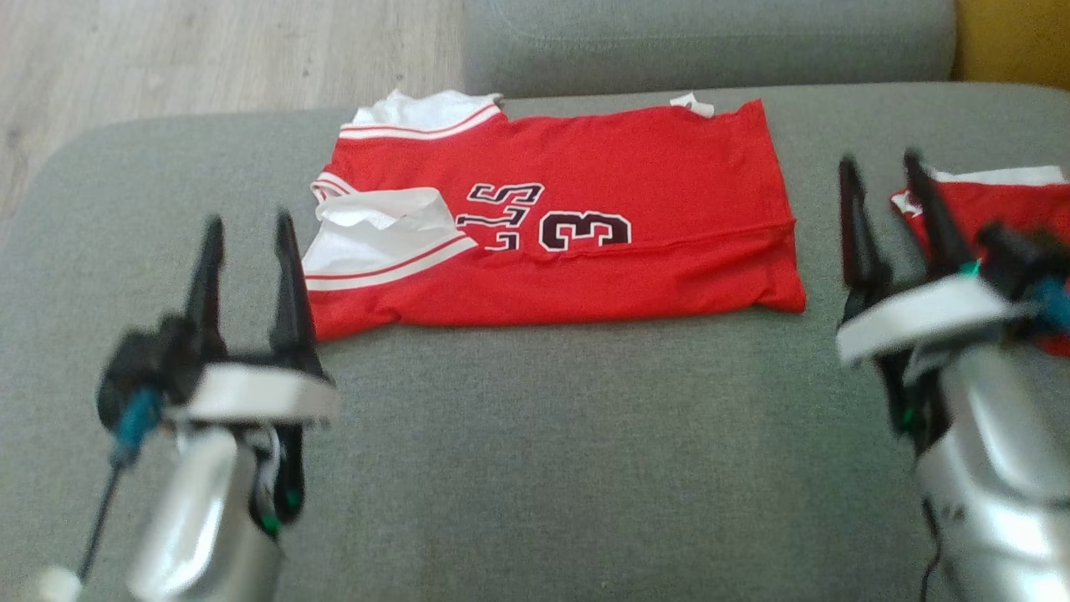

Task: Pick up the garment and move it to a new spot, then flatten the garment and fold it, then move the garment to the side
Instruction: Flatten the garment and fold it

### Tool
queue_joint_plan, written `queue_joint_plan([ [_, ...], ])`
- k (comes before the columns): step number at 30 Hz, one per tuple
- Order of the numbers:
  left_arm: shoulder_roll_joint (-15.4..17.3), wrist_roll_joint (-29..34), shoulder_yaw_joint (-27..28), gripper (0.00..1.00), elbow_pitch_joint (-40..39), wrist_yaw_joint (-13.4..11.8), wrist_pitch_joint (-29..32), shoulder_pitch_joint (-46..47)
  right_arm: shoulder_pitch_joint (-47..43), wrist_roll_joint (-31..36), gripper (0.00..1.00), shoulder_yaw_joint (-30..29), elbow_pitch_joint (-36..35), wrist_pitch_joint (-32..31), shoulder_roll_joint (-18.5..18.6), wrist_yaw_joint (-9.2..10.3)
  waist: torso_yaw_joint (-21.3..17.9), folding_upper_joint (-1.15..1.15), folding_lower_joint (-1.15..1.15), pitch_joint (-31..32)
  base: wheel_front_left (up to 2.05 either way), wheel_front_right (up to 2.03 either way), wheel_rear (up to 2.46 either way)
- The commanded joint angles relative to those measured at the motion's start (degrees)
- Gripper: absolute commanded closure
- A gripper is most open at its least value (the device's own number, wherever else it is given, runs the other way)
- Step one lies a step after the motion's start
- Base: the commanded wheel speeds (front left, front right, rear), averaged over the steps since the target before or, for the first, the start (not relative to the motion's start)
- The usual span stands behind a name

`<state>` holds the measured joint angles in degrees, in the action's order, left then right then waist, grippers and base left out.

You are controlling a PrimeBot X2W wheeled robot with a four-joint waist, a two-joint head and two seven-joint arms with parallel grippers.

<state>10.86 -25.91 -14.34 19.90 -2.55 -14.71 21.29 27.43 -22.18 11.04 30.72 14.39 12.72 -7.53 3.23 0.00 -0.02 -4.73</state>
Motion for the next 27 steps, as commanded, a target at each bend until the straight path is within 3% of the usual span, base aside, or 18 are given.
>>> queue_joint_plan([
  [1,0.69,0.65,2.78,0.00,-2.40,-0.38,-0.28,0.84,-0.94,1.23,0.00,0.09,-2.55,0.60,-0.95,0.04,0.09,0.00,0.02,0.78,0.00,0.00,0.00],
  [12,-3.48,4.85,5.88,0.00,-1.37,0.84,-0.29,-8.04,-11.99,8.90,0.00,-4.63,-8.61,0.43,-7.53,0.04,0.06,0.00,0.02,0.15,0.00,0.00,0.00],
  [17,-3.29,5.99,6.28,0.00,3.05,1.62,-0.29,-5.46,-11.54,9.73,0.00,-4.32,-10.73,-0.68,-8.23,0.04,-0.71,0.00,0.02,-1.65,0.00,0.00,0.00],
  [22,-2.73,6.60,6.14,0.00,11.80,-0.04,3.31,-0.15,-10.73,10.28,0.00,-4.09,-12.93,-1.81,-8.50,0.04,-1.44,0.00,0.02,-4.11,0.00,0.00,0.00],
  [27,-2.76,6.50,5.57,0.00,18.59,0.12,6.03,4.89,-10.30,10.81,0.00,-3.90,-14.42,-2.58,-8.55,0.04,-1.88,0.00,0.02,-6.10,0.00,0.00,0.00],
])
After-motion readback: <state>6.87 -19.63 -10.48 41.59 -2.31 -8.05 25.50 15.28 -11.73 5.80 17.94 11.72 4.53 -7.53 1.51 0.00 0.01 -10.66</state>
